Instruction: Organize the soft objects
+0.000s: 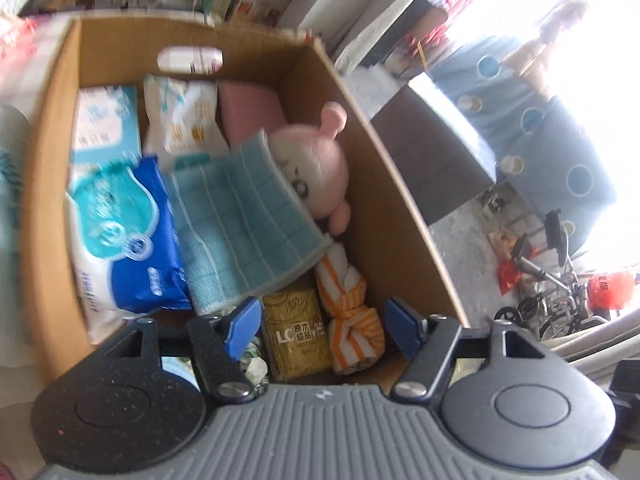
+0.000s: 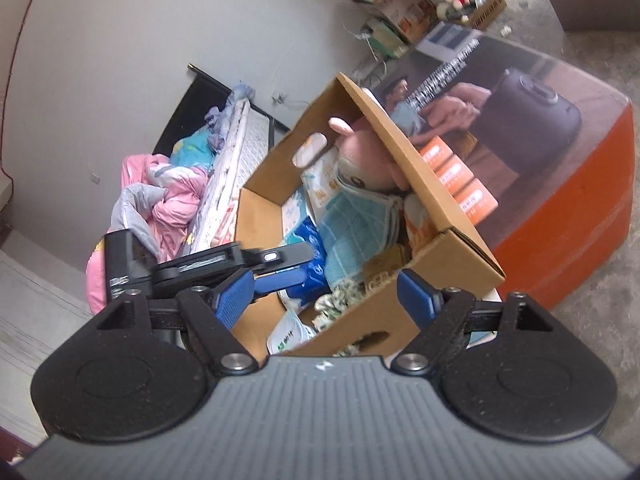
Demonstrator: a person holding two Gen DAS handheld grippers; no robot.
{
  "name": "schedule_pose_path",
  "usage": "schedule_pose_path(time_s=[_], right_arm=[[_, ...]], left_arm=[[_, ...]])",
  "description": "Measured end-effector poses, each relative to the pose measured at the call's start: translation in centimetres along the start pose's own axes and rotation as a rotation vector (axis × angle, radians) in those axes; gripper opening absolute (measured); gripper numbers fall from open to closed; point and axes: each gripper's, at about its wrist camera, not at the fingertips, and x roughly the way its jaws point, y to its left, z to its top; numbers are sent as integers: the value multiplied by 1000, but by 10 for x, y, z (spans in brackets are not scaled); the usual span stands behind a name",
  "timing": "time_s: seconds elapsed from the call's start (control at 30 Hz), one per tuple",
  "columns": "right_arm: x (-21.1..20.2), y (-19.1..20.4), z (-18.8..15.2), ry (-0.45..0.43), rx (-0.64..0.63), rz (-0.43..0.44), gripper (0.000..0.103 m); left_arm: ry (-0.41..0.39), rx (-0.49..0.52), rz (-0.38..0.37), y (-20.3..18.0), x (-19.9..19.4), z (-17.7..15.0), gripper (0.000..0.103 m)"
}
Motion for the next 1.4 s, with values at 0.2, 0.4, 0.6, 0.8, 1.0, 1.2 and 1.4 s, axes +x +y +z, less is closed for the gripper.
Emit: schedule_pose_path(time_s=[0.2,0.4,0.6,0.8,1.0,1.2,1.4], right_arm=[[-3,40,-15,-170,-117,-34,89],[17,80,-41,-220,-212,-31,100],[56,131,-71,-146,-433,-130,102],[89,189,-94,-136,-602,-220,102],[95,228,-117,-164,-656,-261,102],[93,238,-135,-179,-687,-352,102],[86,240,-150,-252,-750,-466,102]], left_arm=[[-200,102,79,0,-74,-26,89],[-428,214,319,22,-147,-72,103],[-489,110,493,70,-186,-105,103],[-493,-22,540,114,-210,-125,103],[-547,-50,606,123,-234,-152,103],[-546,-49,653,119,-239,-162,103],[-514,2,734,115,-230,-166,103]])
